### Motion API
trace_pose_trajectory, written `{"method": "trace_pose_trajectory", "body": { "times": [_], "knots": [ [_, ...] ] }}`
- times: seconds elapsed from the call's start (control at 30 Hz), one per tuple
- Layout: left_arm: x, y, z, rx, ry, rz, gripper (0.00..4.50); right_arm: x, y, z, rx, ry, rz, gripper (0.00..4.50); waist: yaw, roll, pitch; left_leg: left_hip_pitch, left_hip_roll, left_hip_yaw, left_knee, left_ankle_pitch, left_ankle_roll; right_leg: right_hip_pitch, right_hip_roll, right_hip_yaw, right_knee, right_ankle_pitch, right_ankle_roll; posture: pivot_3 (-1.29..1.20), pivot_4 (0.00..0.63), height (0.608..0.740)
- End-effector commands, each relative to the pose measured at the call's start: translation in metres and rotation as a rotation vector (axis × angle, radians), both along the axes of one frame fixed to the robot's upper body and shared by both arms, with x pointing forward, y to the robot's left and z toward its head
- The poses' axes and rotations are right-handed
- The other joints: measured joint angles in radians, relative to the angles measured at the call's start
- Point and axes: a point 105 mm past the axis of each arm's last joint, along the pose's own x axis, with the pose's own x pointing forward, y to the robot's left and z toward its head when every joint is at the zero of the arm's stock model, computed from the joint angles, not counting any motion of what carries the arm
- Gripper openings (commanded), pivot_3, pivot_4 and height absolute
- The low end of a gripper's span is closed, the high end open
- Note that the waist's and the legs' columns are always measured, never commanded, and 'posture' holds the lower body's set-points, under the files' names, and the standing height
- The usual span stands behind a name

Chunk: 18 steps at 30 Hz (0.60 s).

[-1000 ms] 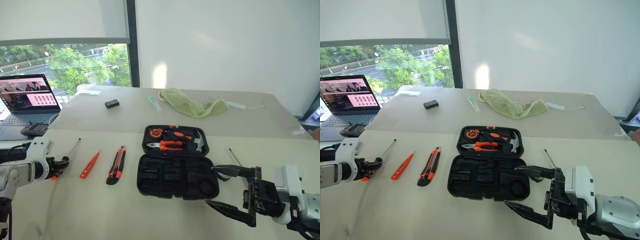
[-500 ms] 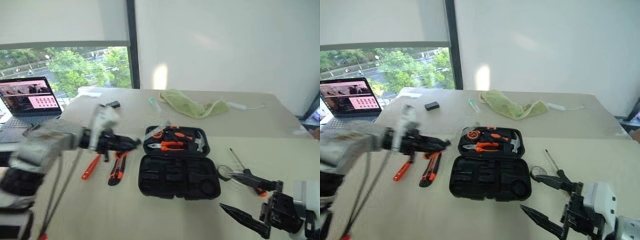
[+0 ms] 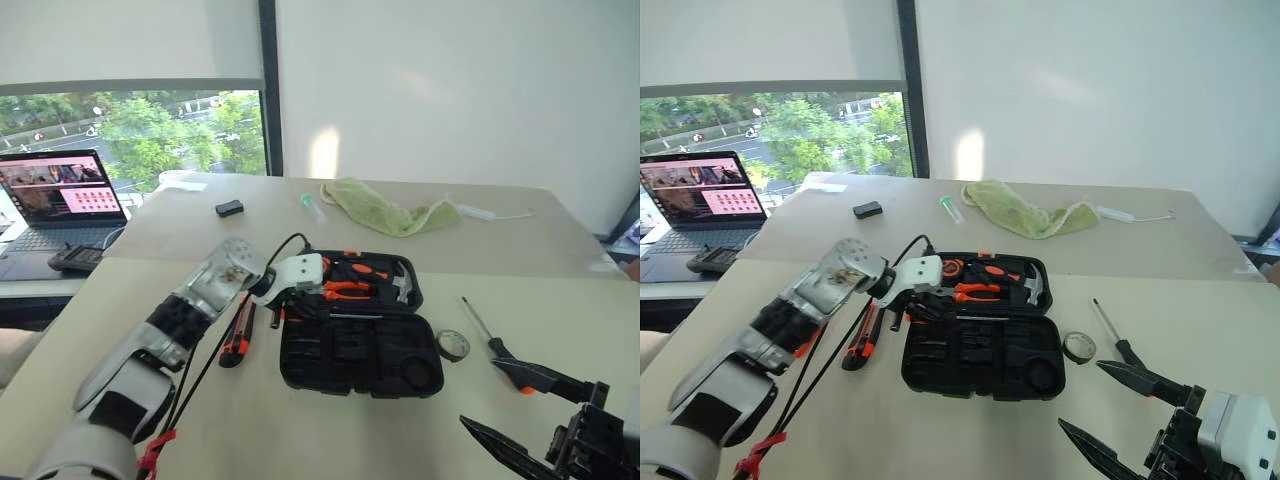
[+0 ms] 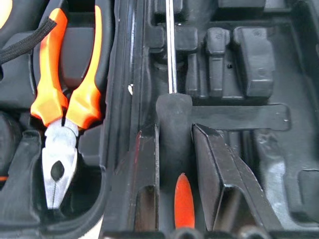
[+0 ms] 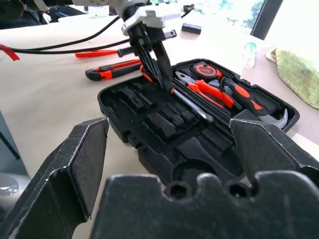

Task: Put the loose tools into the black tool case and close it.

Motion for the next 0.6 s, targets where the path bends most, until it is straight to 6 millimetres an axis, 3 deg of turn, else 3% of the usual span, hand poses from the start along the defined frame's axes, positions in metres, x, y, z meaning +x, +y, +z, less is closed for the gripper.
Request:
{"method": "trace_pose_trajectory", "body": {
  "times": [0.03,0.4,0.47,0.6],
  "knots": [
    [0.006,-0.01,0.002,0.028,-0.056,-0.037,0.62,-0.003,0.006,0.006,-0.021,-0.05,-0.001,4.5,0.002,0.0,0.0,0.0,0.0,0.0,0.001,0.0,0.001,0.0,0.0,0.0,0.0,0.0,0.0,0.0,0.15,0.74],
    [0.001,-0.028,-0.005,0.007,-0.02,-0.04,0.62,-0.002,0.01,0.006,-0.026,-0.062,-0.023,4.5,0.001,0.0,0.0,-0.004,0.0,-0.001,0.006,-0.002,0.003,-0.001,-0.001,0.0,0.0,0.001,0.002,0.0,0.15,0.74],
    [0.001,-0.026,-0.002,-0.01,-0.032,-0.049,1.43,-0.002,0.01,0.007,-0.028,-0.064,-0.023,4.5,0.001,0.0,0.0,-0.004,0.0,-0.002,0.006,-0.002,0.004,-0.001,-0.001,-0.001,0.0,0.001,0.002,0.0,0.15,0.74],
    [0.002,-0.019,0.021,-0.103,-0.067,-0.032,2.46,-0.002,0.011,0.008,-0.029,-0.067,-0.026,4.5,0.0,0.0,0.0,-0.004,0.0,-0.002,0.007,-0.002,0.004,-0.001,-0.001,0.0,0.001,0.001,0.002,0.0,0.15,0.74]
  ]
}}
